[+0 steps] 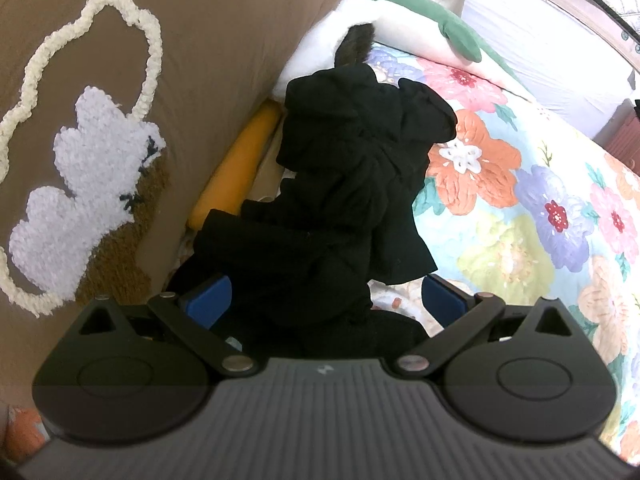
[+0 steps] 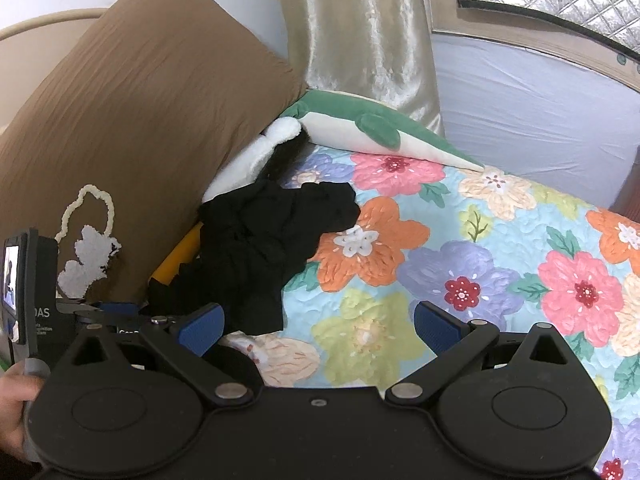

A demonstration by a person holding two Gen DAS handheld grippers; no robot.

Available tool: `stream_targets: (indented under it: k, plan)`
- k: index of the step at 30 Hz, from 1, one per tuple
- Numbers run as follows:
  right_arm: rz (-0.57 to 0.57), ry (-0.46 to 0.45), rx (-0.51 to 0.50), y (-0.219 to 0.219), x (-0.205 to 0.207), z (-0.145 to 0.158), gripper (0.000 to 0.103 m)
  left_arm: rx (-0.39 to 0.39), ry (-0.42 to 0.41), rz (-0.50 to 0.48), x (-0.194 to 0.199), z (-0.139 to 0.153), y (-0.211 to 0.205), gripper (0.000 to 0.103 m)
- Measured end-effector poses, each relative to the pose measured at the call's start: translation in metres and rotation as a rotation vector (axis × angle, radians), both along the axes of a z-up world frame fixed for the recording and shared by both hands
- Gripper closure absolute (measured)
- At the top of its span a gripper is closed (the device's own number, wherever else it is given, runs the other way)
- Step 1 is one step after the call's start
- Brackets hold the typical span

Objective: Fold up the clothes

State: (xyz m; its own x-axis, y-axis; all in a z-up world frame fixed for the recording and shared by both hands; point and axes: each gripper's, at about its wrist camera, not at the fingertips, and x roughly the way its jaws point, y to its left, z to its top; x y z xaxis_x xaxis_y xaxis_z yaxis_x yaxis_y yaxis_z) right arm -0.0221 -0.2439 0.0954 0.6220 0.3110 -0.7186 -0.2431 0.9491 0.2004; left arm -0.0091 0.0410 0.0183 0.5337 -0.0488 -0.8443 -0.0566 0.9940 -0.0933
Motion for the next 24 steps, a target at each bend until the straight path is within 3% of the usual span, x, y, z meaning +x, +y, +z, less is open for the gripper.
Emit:
stream_targets:
  k: [8, 15, 18, 20, 22, 24]
  plan:
    - [0.007, 0.007, -0.017, 0.003, 0.002, -0.003, 0.000, 0.024, -0.003, 0.013, 0.000, 0.000, 0.003, 0.000]
    - [0.070, 0.021, -0.020, 0.023, 0.020, -0.008, 0.000, -0.029, -0.004, 0.050, 0.002, -0.018, 0.007, 0.000]
    - [0.113, 0.041, -0.016, 0.038, 0.043, -0.015, 0.000, -0.015, -0.061, 0.101, 0.000, -0.025, 0.009, 0.007]
    - [0.134, 0.049, 0.002, 0.047, 0.060, -0.020, 0.000, -0.068, -0.077, 0.136, -0.002, -0.032, 0.015, 0.018]
    - [0.134, 0.059, 0.046, 0.053, 0.079, -0.025, 0.000, -0.121, -0.061, 0.152, 0.001, -0.045, 0.018, 0.022]
    - [0.145, 0.066, 0.119, 0.056, 0.099, -0.034, 0.000, -0.110, -0.070, 0.149, 0.008, -0.054, 0.016, 0.022]
